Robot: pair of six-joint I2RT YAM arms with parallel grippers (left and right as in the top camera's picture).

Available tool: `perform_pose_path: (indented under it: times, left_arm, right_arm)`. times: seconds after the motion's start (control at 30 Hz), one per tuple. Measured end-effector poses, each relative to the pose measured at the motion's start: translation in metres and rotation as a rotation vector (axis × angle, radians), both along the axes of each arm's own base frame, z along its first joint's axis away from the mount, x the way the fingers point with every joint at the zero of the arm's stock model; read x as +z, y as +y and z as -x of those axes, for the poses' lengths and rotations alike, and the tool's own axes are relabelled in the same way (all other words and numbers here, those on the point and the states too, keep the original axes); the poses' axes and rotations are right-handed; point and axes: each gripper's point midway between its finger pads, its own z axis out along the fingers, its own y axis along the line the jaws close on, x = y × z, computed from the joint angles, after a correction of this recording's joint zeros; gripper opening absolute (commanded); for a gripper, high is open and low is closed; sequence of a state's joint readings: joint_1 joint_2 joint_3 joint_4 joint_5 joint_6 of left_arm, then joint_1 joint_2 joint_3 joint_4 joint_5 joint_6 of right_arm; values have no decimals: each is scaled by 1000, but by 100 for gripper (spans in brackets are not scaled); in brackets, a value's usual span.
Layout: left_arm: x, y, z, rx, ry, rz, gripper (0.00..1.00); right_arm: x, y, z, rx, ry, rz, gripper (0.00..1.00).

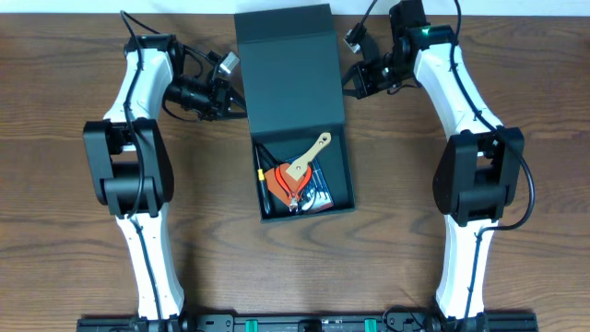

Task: Pack container
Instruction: 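Push the upright lid with both grippers toward closing over the box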

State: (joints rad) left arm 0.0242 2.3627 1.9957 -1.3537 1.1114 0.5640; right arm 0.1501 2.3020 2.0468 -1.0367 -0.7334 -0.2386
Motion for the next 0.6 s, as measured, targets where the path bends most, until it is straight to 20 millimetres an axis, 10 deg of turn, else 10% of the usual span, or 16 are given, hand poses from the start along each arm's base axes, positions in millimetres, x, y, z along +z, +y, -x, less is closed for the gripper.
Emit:
perform_pose_path:
  times: [0.37,0.6]
  left_arm:
    - [89,7,18,-17,-228,-87,6]
    - [95,9,20,-17,-246,-103,6]
  right_arm:
    - [2,7,11,22,37,-14,1]
    - [2,9,15,31,50,-15,1]
